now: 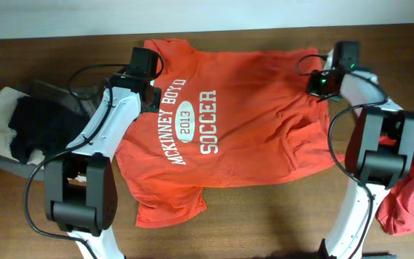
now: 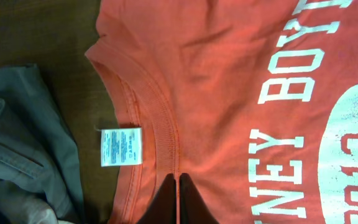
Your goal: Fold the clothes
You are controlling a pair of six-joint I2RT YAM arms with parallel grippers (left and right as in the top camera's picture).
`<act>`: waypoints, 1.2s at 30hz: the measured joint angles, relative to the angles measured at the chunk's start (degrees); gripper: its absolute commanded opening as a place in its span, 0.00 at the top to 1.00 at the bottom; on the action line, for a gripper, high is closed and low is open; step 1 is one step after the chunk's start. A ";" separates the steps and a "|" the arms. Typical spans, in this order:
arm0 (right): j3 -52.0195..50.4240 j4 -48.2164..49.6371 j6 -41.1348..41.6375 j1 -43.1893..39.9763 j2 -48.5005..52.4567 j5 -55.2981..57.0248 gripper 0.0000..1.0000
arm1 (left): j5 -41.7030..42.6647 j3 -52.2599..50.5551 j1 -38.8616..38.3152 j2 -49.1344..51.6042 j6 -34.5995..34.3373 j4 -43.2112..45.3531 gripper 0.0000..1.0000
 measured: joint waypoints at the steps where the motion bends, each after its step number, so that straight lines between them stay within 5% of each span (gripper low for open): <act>1: 3.17 -6.88 -0.87 -0.59 0.57 -0.22 0.85 | 0.02 0.00 0.00 0.00 -0.11 0.02 0.89; 11: 15.21 -33.48 -4.81 -3.48 -4.00 -7.41 0.62 | 0.17 0.04 -0.02 0.00 -0.39 -0.59 0.58; 21: 15.23 -52.81 -6.23 -6.82 -13.60 -6.69 0.59 | 1.92 0.31 -0.02 -0.02 2.05 -1.73 0.58; 27: 14.82 -55.12 -6.45 -5.22 -24.04 -6.19 0.50 | 2.54 1.73 -0.02 -0.63 2.89 -6.16 0.56; 31: 14.84 -55.45 -5.88 -3.67 -36.81 -5.29 0.32 | 2.54 7.02 -0.02 -3.26 3.06 -11.56 0.56; 36: 13.86 -55.47 -3.56 -0.39 -49.92 -2.01 0.26 | 2.56 12.48 -0.02 -6.84 3.13 -16.68 0.54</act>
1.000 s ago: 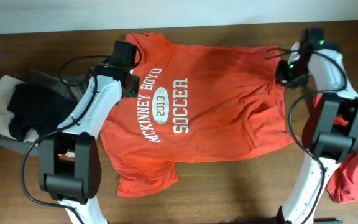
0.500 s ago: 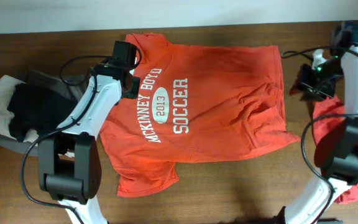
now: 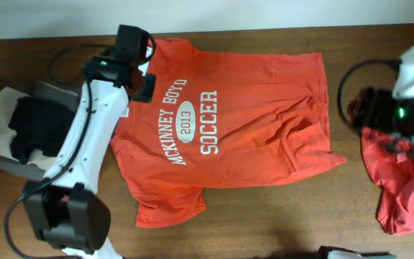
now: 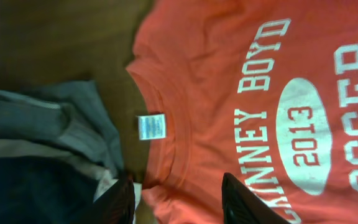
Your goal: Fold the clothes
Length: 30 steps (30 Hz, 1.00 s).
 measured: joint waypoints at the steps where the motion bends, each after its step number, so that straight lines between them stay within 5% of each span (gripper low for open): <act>1: -1.42 -0.02 0.85 0.44 -2.36 0.42 0.26 | -0.02 0.90 0.00 -0.59 0.09 -0.83 0.54; 4: -9.11 1.09 3.74 0.68 -7.93 1.18 0.22 | 0.00 2.49 0.02 -1.84 -0.13 -2.64 0.53; 8: -29.51 11.08 8.79 0.63 -12.22 2.01 0.05 | 0.02 3.89 0.07 -3.89 -0.66 -4.20 0.48; 15: -57.42 34.51 16.94 -1.60 -10.56 1.77 0.07 | 0.39 4.00 0.48 -8.76 -4.04 -6.69 0.47; 26: -65.42 53.83 20.39 -7.67 5.75 0.42 0.57 | 2.64 4.48 0.68 -11.06 -7.10 -7.65 0.47; 30: -65.42 55.89 20.52 -7.82 11.98 -2.14 0.95 | 2.80 4.48 0.68 -11.06 -7.32 -7.65 0.47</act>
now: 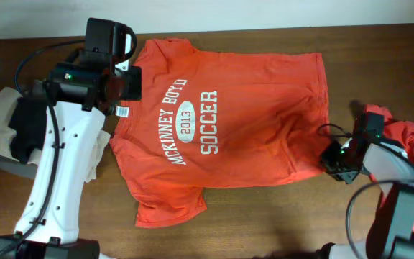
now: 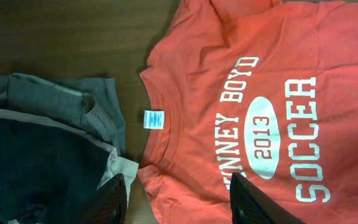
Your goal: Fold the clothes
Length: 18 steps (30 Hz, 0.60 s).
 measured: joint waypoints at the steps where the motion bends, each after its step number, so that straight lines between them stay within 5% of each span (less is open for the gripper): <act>1: 0.00 -0.20 -0.13 0.00 0.98 -0.74 0.96 | 0.00 0.00 0.00 0.00 -0.02 0.00 0.46; 8: 0.02 -11.47 -2.03 -0.09 -1.40 1.03 0.96 | 0.17 0.00 0.00 0.00 -0.17 0.00 0.47; 18: 0.00 -27.47 -2.25 -0.09 -23.43 5.68 0.91 | 0.20 0.00 0.00 0.00 -0.17 0.04 0.45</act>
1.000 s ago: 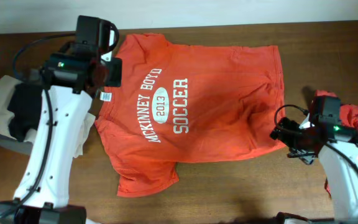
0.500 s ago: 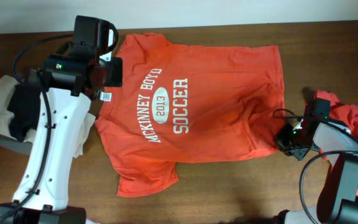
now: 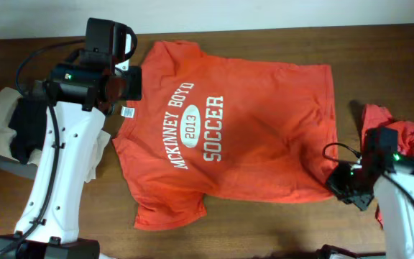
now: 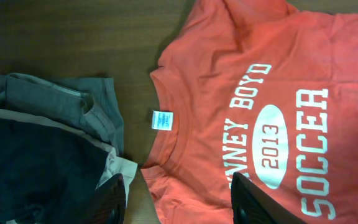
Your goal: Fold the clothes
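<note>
An orange T-shirt [image 3: 250,122] printed "McKinney Boyd 2013 Soccer" lies spread on the brown table [image 3: 279,230], collar to the left, hem to the right. In the left wrist view its collar and white tag [image 4: 161,120] show below me. My left gripper [image 3: 129,80] hangs high over the collar, open, with nothing between its fingers [image 4: 112,200]. My right gripper [image 3: 345,183] sits at the near right hem corner, shut on the cloth there.
A pile of grey, black and beige clothes [image 3: 16,122] lies at the left edge, close to the collar; it also fills the left of the left wrist view as dark clothes [image 4: 36,155]. A crumpled red garment [image 3: 408,144] lies at the far right.
My right gripper has moved toward the front right, and the shirt's hem and body have shifted right with it, lying smoother. The left gripper stays open above the collar.
First my left gripper was shut on the collar and my right was at the far hem corner. Then the left was open above the collar and the right arm was over the red garment. Later the right was at the near hem corner, which now lies farther right.
</note>
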You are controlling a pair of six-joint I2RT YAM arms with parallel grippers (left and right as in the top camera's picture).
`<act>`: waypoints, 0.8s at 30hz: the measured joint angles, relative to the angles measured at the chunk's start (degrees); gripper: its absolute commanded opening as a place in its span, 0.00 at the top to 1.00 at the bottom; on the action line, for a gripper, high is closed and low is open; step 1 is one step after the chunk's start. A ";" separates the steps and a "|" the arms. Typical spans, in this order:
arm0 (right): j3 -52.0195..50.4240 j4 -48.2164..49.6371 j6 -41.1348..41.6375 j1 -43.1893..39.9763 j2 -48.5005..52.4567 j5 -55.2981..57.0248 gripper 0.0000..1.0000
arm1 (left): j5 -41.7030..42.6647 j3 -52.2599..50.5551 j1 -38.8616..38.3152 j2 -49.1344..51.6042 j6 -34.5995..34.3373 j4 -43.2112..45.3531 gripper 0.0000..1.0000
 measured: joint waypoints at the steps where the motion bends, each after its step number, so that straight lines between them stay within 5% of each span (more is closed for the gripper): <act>1: 0.00 -0.72 0.02 0.00 -1.20 0.11 0.88 | 0.00 0.00 0.00 0.00 0.00 -0.02 0.43; 15: 0.00 0.57 0.55 0.00 -2.47 -0.74 0.62 | 0.00 0.00 0.00 0.00 -0.20 0.63 0.40; 21: -0.15 16.39 -4.42 0.00 -2.25 -5.90 0.87 | 0.20 0.00 0.00 0.81 -0.11 1.66 0.42; 24: -0.15 22.77 -7.15 0.00 -0.44 -9.81 0.90 | 1.60 0.04 0.00 2.82 0.52 2.10 0.45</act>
